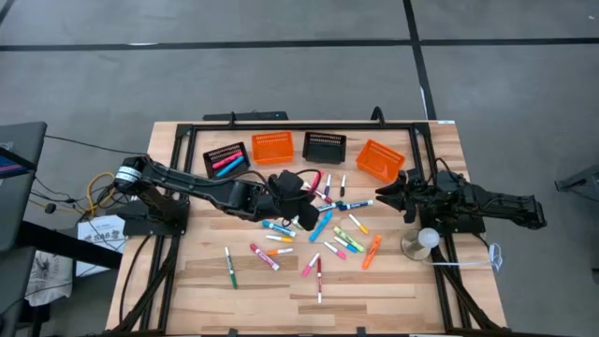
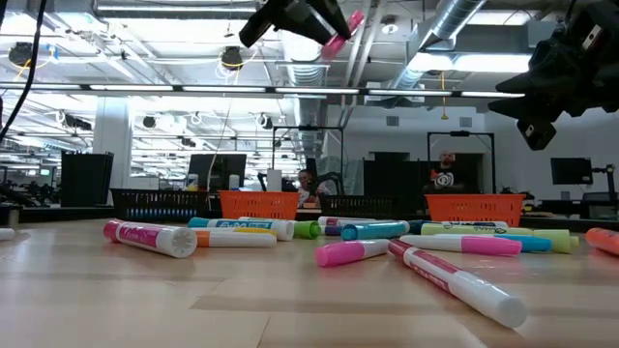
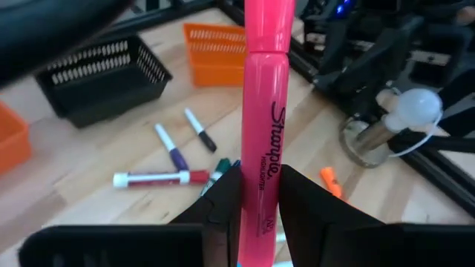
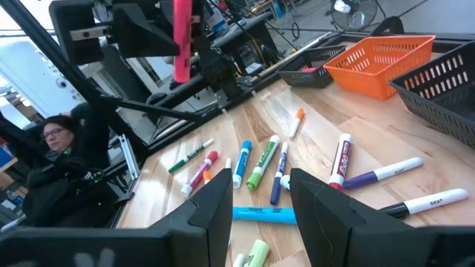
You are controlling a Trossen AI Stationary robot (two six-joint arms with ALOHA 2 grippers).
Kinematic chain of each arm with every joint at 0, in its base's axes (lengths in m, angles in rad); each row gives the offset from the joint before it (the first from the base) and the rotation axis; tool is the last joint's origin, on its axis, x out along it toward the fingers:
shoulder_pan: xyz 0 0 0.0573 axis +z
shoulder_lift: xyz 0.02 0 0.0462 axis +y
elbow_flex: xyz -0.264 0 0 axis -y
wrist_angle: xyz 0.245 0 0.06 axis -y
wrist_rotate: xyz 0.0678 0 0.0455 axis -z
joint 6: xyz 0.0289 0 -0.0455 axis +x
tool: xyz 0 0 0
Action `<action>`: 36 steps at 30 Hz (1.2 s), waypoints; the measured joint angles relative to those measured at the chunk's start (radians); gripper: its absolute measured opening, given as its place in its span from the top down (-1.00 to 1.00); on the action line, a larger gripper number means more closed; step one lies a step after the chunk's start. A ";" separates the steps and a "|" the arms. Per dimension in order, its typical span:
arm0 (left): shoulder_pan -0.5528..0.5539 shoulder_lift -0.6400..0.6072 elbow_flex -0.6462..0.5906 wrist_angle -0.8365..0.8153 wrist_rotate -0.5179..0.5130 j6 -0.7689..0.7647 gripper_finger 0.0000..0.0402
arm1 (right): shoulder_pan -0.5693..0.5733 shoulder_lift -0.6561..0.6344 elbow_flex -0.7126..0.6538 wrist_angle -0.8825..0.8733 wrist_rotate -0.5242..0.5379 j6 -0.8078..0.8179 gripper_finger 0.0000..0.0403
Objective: Pick & Place Markers
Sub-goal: Put the pink highlighter pen into the left black bin
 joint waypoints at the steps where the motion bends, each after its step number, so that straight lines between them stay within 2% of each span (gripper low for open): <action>1: 0.000 0.000 0.000 0.001 -0.009 0.012 0.64 | 0.000 0.000 0.000 0.001 0.000 0.000 0.38; 8: 0.011 0.000 0.000 -0.041 -0.101 0.080 0.64 | 0.000 0.000 0.000 0.001 0.000 0.000 0.38; 15: 0.057 0.000 -0.001 -0.335 -0.097 0.074 0.64 | 0.000 0.000 0.000 0.001 0.001 0.000 0.38; 21: 0.122 0.000 -0.007 -0.530 -0.045 0.085 0.64 | 0.000 0.000 0.000 0.004 0.045 0.000 0.38; 26: 0.180 -0.008 -0.080 -0.561 0.013 0.148 0.64 | 0.000 0.000 0.000 0.008 0.086 0.000 0.38; 31: 0.252 -0.008 -0.174 -0.619 0.075 0.163 0.64 | 0.000 0.000 0.000 0.010 0.087 0.000 0.38; 36: 0.333 -0.036 -0.265 -0.634 0.135 0.255 0.64 | 0.000 0.000 0.000 0.012 0.087 0.000 0.38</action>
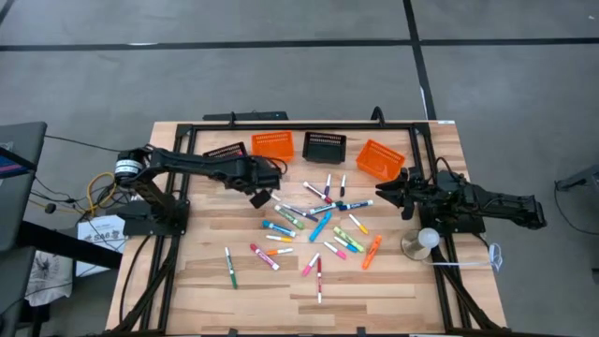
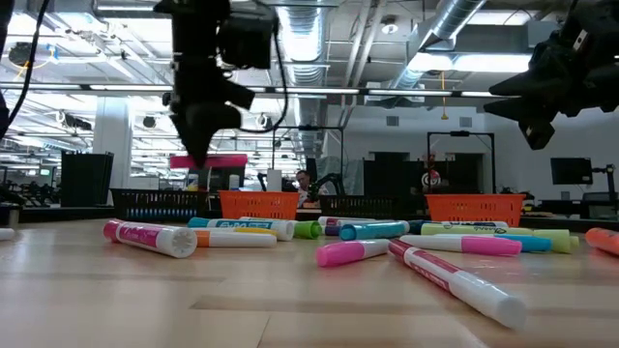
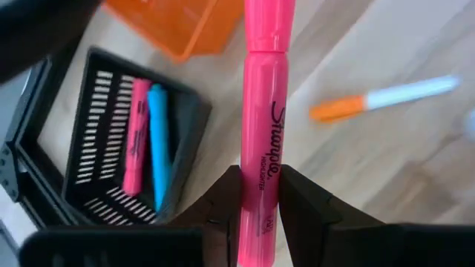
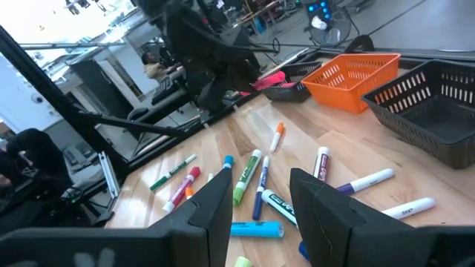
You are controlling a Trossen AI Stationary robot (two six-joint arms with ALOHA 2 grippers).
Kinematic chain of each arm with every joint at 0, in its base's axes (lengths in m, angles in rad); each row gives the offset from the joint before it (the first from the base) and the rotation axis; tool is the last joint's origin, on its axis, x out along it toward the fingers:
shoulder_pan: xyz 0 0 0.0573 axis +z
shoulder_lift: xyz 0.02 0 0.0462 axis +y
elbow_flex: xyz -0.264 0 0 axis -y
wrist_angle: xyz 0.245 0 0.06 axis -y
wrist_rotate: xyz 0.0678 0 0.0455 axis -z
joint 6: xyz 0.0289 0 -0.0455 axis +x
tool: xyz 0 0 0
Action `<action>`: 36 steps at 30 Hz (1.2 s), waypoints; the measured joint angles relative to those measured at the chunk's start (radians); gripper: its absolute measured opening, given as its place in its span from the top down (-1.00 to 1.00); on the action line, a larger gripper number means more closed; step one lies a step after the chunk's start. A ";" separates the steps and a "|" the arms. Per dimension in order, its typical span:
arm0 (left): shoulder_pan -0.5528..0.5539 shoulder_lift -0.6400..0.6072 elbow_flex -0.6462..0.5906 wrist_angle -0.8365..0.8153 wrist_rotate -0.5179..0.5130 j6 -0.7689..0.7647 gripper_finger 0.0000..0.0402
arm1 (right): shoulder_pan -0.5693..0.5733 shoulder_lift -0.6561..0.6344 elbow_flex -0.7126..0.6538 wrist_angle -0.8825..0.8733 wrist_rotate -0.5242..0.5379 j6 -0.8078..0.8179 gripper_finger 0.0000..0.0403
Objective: Pick & Place Markers
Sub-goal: Put the pink highlighter pen into the left black bin
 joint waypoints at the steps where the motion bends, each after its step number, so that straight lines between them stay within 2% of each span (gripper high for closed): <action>1: 0.019 -0.018 -0.018 0.000 0.008 0.018 0.64 | 0.000 0.000 0.000 0.000 0.000 0.000 0.38; 11: 0.222 -0.321 -0.137 0.000 0.011 0.222 0.64 | 0.000 0.000 0.000 -0.005 0.004 -0.001 0.38; 16: 0.322 -0.382 -0.140 0.002 0.022 0.361 0.64 | 0.000 0.000 0.000 -0.005 0.021 -0.037 0.38; 20: 0.400 -0.366 -0.140 0.008 0.091 0.462 0.64 | 0.000 0.000 0.000 -0.005 0.021 -0.126 0.38; 29: 0.561 -0.241 -0.141 0.060 0.105 0.540 0.64 | 0.000 0.000 0.000 0.002 0.021 -0.131 0.38; 33: 0.599 -0.157 -0.141 0.083 0.108 0.617 0.64 | 0.000 0.000 0.000 0.004 0.020 -0.130 0.38; 36: 0.611 -0.100 -0.141 0.107 0.156 0.635 0.64 | 0.000 0.000 0.000 0.003 0.019 -0.131 0.38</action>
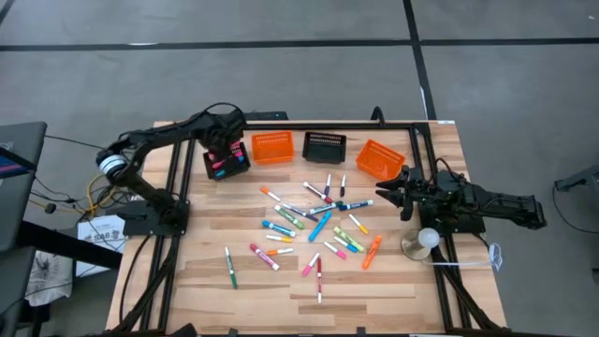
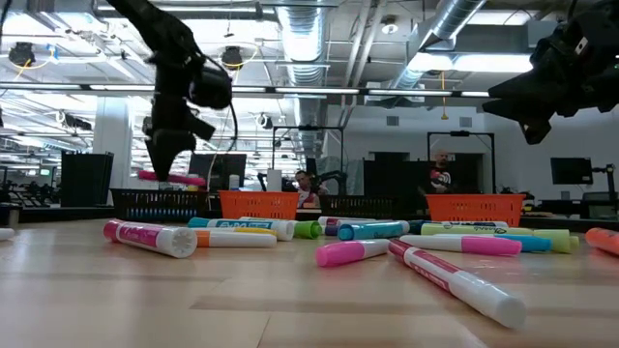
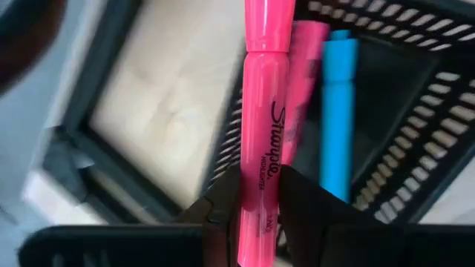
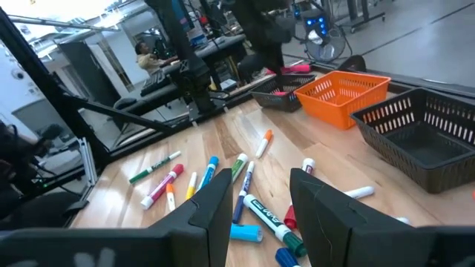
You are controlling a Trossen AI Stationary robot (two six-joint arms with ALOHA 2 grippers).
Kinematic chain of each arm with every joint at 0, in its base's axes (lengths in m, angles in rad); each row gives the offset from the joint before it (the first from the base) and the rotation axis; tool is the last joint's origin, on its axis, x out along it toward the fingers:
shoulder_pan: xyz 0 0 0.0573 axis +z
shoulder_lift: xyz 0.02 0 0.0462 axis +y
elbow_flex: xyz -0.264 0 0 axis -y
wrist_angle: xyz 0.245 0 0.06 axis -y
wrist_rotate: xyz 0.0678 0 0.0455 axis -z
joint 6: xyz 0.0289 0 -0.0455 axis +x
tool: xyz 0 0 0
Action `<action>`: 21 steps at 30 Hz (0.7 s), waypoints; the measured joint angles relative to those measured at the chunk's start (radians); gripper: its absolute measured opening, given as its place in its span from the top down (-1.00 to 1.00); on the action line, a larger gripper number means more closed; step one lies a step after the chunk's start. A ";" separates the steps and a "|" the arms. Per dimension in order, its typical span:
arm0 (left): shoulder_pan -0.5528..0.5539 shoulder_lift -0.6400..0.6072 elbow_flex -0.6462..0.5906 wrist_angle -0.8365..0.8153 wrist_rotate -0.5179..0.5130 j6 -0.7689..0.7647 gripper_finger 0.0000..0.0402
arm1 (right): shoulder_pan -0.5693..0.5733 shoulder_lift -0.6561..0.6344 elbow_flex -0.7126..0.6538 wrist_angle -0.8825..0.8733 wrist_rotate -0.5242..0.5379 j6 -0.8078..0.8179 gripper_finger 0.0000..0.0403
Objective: Pick & Place Markers
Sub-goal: Put the pink highlighter pen into the left black bin
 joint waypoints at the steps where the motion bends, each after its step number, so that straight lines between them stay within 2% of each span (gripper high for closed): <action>1: 0.002 0.018 0.000 0.010 0.016 0.007 0.64 | 0.000 0.000 0.000 0.000 0.000 0.000 0.38; 8: 0.034 0.106 0.000 0.025 0.026 0.054 0.64 | 0.000 0.000 0.000 0.000 0.000 0.000 0.38; 15: 0.070 0.113 0.000 0.040 0.041 0.073 0.64 | 0.000 0.000 0.000 0.000 0.000 0.000 0.38; 21: 0.076 0.113 0.000 0.041 0.118 0.073 0.63 | 0.000 0.000 0.000 0.000 0.000 0.000 0.38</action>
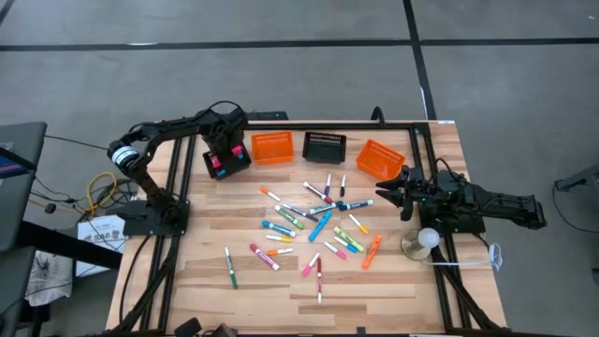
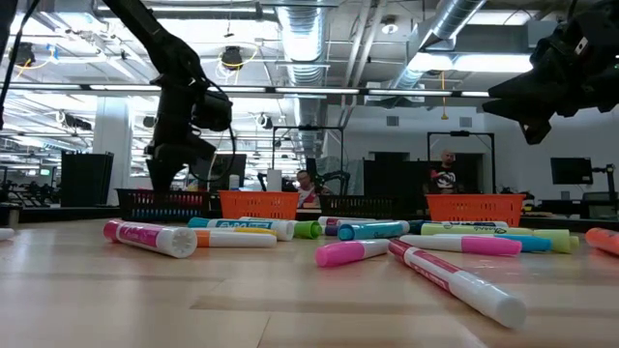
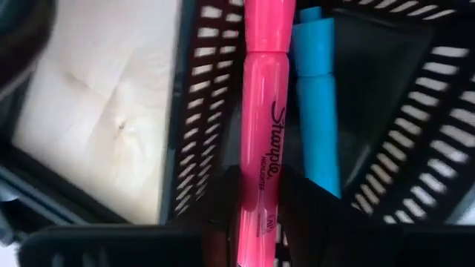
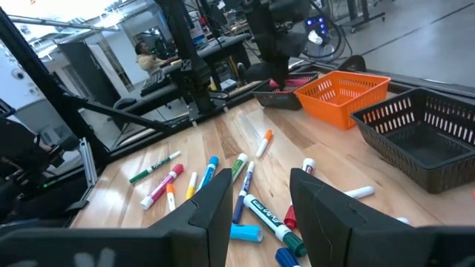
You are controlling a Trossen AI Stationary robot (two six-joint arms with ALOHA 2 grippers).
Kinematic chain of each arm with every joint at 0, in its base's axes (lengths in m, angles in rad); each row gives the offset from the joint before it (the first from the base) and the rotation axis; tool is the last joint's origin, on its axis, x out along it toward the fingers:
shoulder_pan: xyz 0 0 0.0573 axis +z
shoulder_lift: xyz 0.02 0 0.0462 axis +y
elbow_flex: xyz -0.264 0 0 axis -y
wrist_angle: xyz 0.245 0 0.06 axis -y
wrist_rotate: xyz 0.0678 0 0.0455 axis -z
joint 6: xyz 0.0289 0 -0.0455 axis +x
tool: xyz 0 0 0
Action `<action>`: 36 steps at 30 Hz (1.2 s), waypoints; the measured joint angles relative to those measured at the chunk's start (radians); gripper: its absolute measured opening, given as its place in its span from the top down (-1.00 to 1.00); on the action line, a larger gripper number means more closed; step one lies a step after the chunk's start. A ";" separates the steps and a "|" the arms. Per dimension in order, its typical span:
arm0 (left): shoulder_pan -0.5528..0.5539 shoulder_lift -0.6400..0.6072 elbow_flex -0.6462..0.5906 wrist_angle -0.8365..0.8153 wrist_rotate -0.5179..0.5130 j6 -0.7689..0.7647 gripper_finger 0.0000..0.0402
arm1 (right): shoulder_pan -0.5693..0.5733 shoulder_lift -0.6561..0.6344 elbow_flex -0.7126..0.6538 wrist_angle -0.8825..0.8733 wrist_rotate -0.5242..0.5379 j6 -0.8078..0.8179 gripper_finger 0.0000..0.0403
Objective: Pick & Place Markers
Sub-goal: Put the pink highlighter pen into the left black bin, then put the orange highlighter pen into the left black bin
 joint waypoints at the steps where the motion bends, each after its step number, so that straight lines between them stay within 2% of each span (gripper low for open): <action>1: -0.002 0.000 0.000 0.000 0.003 0.000 0.62 | 0.000 0.000 0.000 0.000 0.000 0.000 0.38; 26: -0.005 0.000 0.000 -0.032 0.055 -0.020 0.55 | 0.000 0.000 0.000 0.023 0.000 0.000 0.38; 29: -0.005 0.000 0.000 -0.036 0.055 -0.030 0.47 | 0.000 0.000 0.000 0.023 0.000 0.000 0.38; 36: -0.005 -0.007 0.000 -0.048 0.056 -0.069 0.11 | 0.000 0.000 0.000 0.023 0.000 0.000 0.38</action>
